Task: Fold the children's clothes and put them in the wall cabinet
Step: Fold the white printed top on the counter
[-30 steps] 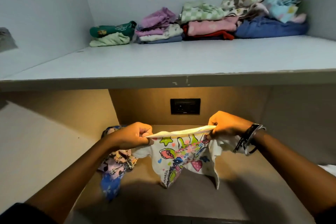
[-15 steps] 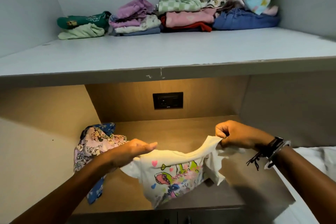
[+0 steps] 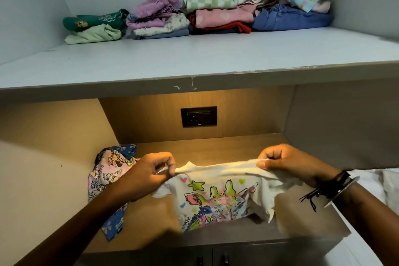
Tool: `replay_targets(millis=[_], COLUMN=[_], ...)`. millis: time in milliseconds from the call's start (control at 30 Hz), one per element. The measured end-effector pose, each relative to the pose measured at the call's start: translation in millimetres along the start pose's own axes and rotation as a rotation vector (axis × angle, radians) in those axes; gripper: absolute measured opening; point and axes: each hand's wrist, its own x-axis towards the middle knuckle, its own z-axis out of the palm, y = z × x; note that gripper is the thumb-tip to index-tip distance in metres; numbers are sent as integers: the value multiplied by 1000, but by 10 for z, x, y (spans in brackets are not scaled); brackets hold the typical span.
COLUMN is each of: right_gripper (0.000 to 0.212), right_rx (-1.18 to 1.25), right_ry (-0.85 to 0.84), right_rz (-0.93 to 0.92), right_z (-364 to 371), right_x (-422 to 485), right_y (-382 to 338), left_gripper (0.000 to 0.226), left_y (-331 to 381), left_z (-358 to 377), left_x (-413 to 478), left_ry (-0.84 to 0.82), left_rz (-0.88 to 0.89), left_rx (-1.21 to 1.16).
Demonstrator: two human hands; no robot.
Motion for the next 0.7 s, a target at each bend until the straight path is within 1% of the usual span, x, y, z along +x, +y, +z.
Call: replay_targets(millis=[67, 133, 167, 200, 267, 300, 333, 367, 433, 467, 500, 533, 567, 600, 633, 700], right_gripper=[7, 18, 22, 24, 30, 34, 39, 43, 43, 42, 42, 45, 48, 47, 42, 22], right_rx=[-132, -240, -241, -191, -20, 15, -17, -89, -224, -268, -308, -342, -371, -407, -452, -472], right_ry=[168, 305, 362, 403, 421, 413, 411, 422, 481, 523, 564, 581, 550, 468, 357, 157], right_rz=[-103, -260, -348, -421, -482, -483, -490, -509, -564, -579, -572, -536, -464, -364, -251, -62], right_z=[56, 115, 135, 147, 155, 166, 181, 200, 220, 222, 213, 197, 179, 169, 161, 143], right_x=[17, 40, 32, 14, -22, -26, -24, -19, -14, -13, -12, -7, 0, 7, 9, -23], right_y=[-34, -82, -114, -150, -217, -239, -264, -283, -328, -355, -381, -398, -405, -404, -395, -358], left_gripper=[20, 13, 10, 11, 29, 36, 37, 33, 19, 13, 10, 12, 15, 16, 14, 13], left_y=[-8, -2, 15, 41, 49, 50, 54, 70, 142, 188, 234, 271, 293, 299, 301, 261], left_z=[13, 9, 0, -17, -59, -74, -84, -97, -141, -181, -236, -292, -338, -363, -367, -299], left_x=[-15, -32, -38, -40, -12, 8, 35, 68, 162, 210, 249, 282, 300, 302, 286, 216], left_ry=[29, 34, 35, 34, 3, -31, -69, -114, -185, -194, -198, -209, -241, -297, -363, -444], left_rz=[20, 9, -22, -60, -181, -266, -335, -370, -341, -304, -281, -271, -278, -300, -333, -376], left_rx=[36, -18, -95, -201, -413, -422, -337, -190, 101, 198, 265, 317, 347, 341, 297, 181])
